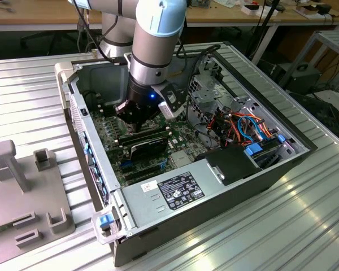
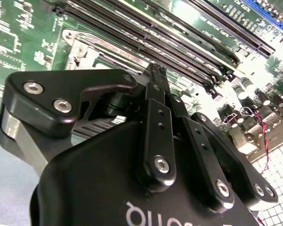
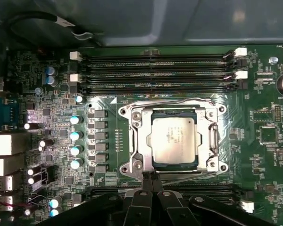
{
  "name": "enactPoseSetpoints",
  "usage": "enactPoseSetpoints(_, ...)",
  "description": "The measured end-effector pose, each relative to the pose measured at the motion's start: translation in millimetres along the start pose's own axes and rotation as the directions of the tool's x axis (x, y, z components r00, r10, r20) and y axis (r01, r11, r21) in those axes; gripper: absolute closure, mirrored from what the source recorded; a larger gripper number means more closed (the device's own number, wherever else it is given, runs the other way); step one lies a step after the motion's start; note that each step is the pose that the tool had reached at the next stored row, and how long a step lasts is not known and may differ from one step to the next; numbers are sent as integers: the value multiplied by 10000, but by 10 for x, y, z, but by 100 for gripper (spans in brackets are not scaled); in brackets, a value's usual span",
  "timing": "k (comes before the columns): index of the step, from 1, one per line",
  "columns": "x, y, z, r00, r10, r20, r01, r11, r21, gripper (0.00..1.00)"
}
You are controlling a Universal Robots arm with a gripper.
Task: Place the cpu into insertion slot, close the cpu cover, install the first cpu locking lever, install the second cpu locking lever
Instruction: 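Install the second cpu locking lever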
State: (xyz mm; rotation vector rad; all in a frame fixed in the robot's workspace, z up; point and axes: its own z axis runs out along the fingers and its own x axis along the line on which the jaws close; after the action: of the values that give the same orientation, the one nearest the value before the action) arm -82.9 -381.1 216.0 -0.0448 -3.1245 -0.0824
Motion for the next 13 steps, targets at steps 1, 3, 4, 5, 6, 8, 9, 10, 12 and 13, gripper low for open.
enactPoseSetpoints(1,15,0,5,10000,1,-2,-1,10000,-2,89)
enactPoseSetpoints(3,60,-3,20,10000,2,-10,-2,10000,-1,89)
enactPoseSetpoints(4,75,-3,25,10000,2,-11,-2,10000,-4,89)
enactPoseSetpoints(5,83,-4,28,10000,2,-12,-2,10000,-4,89)
enactPoseSetpoints(6,93,-4,30,10000,2,-13,-2,10000,-5,89)
enactPoseSetpoints(8,110,-5,31,10000,1,-14,-1,10000,-4,89)
enactPoseSetpoints(9,128,-5,31,10000,1,-13,-1,10000,-6,89)
enactPoseSetpoints(10,136,-5,31,10000,1,-13,-1,10000,-7,89)
enactPoseSetpoints(12,155,-6,32,10000,2,-14,-2,10000,-8,89)
enactPoseSetpoints(13,163,-6,32,10000,2,-13,-2,10000,-8,89)
